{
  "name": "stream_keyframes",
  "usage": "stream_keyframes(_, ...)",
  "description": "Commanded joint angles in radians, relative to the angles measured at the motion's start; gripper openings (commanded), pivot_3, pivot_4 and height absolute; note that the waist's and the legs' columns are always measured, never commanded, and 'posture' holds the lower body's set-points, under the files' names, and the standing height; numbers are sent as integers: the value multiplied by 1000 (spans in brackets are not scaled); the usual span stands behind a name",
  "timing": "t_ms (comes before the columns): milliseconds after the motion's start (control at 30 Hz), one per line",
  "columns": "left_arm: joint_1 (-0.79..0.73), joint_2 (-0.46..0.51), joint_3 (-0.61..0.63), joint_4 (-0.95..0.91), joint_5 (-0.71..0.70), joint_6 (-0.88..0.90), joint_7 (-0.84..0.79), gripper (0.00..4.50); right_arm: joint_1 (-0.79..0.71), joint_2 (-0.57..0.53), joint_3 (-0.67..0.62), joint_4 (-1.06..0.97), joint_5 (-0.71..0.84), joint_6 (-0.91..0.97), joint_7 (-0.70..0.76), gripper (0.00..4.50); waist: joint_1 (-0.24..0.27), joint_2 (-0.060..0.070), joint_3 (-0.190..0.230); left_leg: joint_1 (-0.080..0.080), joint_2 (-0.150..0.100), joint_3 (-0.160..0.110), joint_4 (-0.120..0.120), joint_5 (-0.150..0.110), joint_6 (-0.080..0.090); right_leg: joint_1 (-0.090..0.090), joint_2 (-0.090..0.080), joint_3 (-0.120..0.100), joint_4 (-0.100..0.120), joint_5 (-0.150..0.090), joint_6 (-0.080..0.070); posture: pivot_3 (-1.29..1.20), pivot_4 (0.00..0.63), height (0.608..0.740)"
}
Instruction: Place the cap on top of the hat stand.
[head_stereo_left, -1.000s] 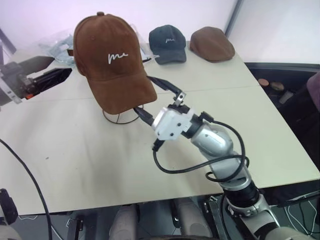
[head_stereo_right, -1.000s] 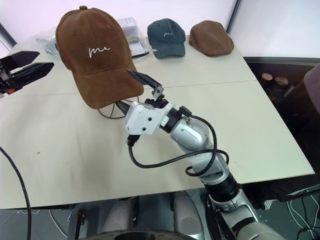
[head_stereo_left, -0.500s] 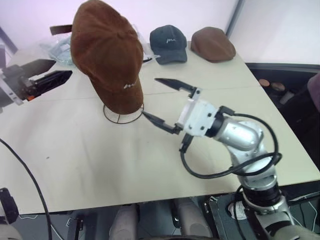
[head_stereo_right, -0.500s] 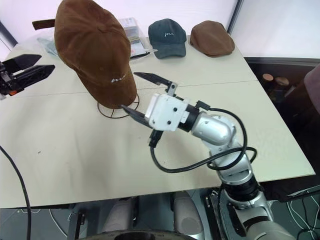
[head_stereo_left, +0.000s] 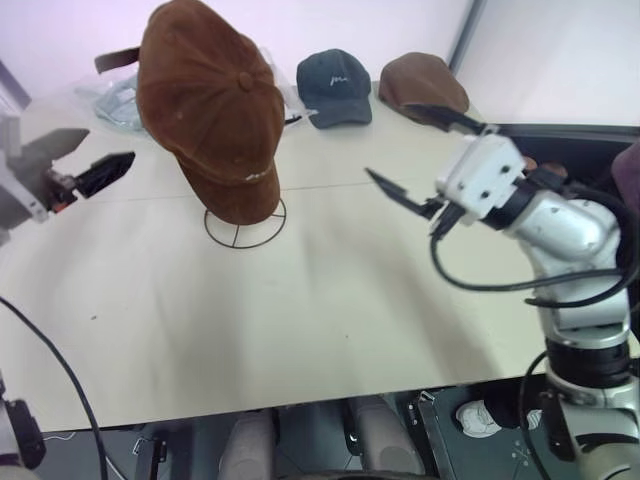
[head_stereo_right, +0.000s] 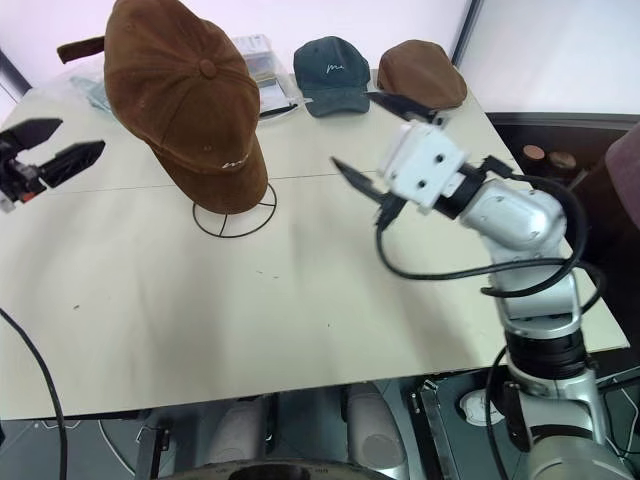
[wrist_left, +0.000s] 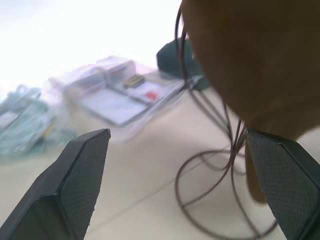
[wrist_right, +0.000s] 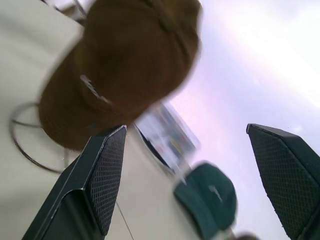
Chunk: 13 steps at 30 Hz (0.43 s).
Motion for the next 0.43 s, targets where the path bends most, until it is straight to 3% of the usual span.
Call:
stream_keyframes(33, 114, -13, 145, -112, -66, 49, 5, 4500, -50, -67, -82, 98, 118, 65, 83, 3924, -1, 0, 0, 0, 0, 0, 0, 0, 0, 0, 0, 0, 0, 0, 0, 0, 150, 740)
stream_keyframes(200, 370, -69, 256, -231, -123, 103, -36, 4500, -108, -166, -149, 311, 278, 211, 226, 3924, 1, 1, 1, 1, 0, 1, 0, 0, 0, 0, 0, 1, 0, 0, 0, 0, 150, 740)
stream_keyframes(433, 493, -122, 249, -300, -95, 67, 1, 4500, -125, -182, -121, 447, 296, 204, 301, 3924, 0, 1, 1, 1, 1, 2, 3, 0, 0, 1, 0, 1, 0, -1, 1, 0, 150, 740)
